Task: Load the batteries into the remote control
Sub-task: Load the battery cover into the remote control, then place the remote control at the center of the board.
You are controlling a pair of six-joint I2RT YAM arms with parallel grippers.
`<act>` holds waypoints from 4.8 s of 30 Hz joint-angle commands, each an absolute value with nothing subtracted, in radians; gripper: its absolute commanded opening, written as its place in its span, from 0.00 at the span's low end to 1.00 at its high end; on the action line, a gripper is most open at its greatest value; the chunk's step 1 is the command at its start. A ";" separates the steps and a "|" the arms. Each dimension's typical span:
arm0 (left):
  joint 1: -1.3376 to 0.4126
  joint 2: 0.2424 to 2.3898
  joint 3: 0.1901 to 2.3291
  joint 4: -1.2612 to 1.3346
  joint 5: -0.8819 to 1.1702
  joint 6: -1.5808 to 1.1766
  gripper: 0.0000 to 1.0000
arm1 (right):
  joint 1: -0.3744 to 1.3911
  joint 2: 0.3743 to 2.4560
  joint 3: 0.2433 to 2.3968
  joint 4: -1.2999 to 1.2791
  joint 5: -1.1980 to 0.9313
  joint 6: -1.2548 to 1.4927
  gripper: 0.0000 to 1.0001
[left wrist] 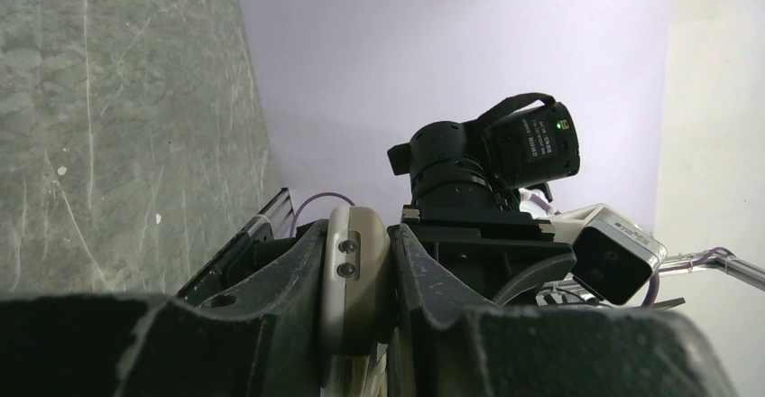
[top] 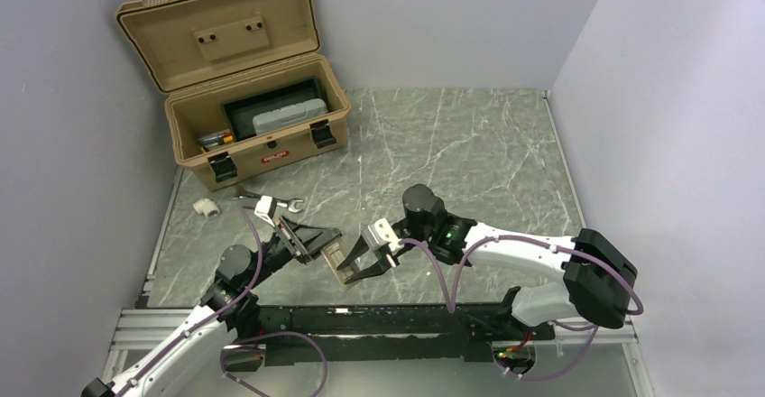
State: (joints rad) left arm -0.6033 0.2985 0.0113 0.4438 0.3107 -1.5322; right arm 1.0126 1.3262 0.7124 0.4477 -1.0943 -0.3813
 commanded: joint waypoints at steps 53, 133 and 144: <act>-0.609 0.301 0.035 0.444 0.350 -1.448 0.00 | 0.971 1.314 0.720 0.563 -1.093 -0.161 0.44; -0.609 0.198 0.340 -0.381 -0.096 -0.982 0.99 | 0.993 1.198 0.865 -0.478 0.341 0.519 0.00; -0.610 0.213 0.384 -0.506 -0.138 -0.964 0.99 | 1.142 1.607 1.003 -0.757 0.690 0.670 0.00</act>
